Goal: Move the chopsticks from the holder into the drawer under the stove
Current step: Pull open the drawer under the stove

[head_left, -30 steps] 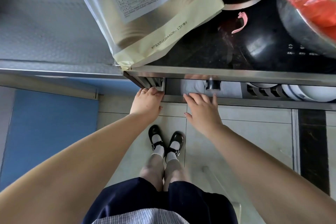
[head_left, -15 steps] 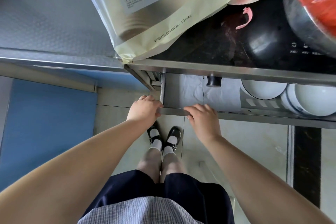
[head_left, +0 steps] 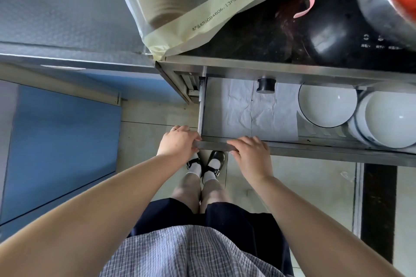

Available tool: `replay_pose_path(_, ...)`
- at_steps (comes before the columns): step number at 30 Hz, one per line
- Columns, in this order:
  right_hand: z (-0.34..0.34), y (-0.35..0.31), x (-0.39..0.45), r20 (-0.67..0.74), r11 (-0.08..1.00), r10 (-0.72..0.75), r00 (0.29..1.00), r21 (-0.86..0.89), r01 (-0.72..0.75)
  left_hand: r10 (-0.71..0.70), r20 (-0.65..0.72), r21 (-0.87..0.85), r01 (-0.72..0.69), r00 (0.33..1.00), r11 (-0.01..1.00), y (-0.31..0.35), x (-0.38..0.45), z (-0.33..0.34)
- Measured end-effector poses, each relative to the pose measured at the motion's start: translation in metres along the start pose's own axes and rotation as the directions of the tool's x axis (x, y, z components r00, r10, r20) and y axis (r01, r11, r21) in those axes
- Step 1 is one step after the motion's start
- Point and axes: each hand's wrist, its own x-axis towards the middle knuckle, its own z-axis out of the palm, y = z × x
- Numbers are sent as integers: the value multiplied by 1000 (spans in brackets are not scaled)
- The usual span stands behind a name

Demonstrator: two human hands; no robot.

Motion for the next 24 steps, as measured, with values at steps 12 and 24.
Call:
replay_pose_path(12,9,-5,-35,40,999,26,999,18,-26,-11,18,-7,11,1000,1000,-3,-26,24)
replay_pose_path(24,10,-10,-45,83,997,72,994,14,-73,-28,23,-4,28,999,1000,-3,-32,31)
